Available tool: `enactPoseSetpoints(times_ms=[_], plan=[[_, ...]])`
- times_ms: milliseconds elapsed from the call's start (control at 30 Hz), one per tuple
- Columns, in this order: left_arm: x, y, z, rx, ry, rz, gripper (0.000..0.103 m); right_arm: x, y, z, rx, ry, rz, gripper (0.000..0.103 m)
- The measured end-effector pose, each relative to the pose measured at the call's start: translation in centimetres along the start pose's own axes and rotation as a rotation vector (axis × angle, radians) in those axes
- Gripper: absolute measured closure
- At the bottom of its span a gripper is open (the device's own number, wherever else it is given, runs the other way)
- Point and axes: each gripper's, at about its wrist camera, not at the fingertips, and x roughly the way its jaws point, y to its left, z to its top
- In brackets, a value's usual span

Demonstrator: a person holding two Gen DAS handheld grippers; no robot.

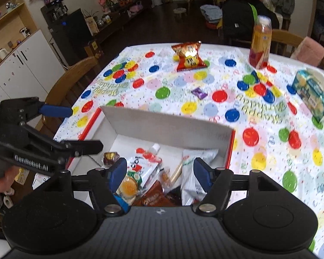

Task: Organize snacks
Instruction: 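Lift both tools from the box and reach toward the chip bag and purple candy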

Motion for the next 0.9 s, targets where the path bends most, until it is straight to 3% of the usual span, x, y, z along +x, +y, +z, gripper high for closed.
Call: enactPoseSetpoints(times_ms=[400,900], plan=[[1.2,2.9,7.1,-0.056,-0.054,0.085,0.001,-0.5,-2.6,6.8,-0.073,-0.006,-0.012,0.03],[10.0,5.8,18.0,-0.167,-0.018,0.167,0.001,5.4,-8.0,16.6,-0.176,0.044,0.002,0.03]])
